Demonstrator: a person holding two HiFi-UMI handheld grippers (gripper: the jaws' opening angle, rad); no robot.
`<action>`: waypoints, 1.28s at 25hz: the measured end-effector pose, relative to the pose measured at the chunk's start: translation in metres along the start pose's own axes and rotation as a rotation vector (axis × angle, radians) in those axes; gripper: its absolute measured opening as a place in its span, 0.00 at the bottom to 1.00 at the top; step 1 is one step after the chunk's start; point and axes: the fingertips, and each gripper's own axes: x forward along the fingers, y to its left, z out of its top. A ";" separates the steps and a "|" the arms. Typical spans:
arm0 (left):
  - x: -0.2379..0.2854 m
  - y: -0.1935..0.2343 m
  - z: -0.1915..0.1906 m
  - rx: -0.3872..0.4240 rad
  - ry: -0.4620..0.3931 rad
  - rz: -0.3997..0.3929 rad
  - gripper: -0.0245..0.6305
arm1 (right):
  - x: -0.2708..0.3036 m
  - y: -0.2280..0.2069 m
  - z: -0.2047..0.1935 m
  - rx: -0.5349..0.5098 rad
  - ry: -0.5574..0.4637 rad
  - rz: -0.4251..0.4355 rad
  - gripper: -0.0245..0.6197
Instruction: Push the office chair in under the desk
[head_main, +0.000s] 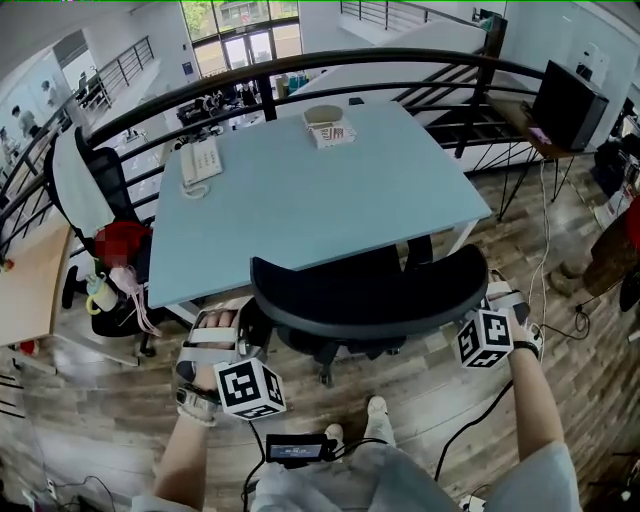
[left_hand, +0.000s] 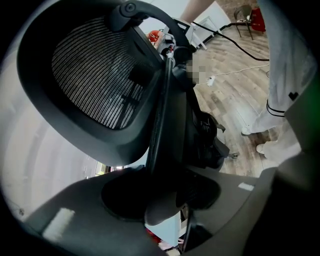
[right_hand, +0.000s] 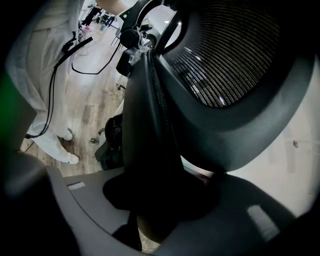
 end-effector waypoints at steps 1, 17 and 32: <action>0.001 0.001 0.000 -0.004 0.006 0.000 0.33 | 0.002 -0.002 0.000 -0.004 -0.003 0.002 0.30; 0.036 0.022 0.003 -0.060 0.090 0.028 0.33 | 0.052 -0.045 -0.009 -0.063 -0.072 0.021 0.31; 0.064 0.040 -0.007 -0.094 0.183 0.057 0.33 | 0.095 -0.076 -0.004 -0.104 -0.124 0.029 0.31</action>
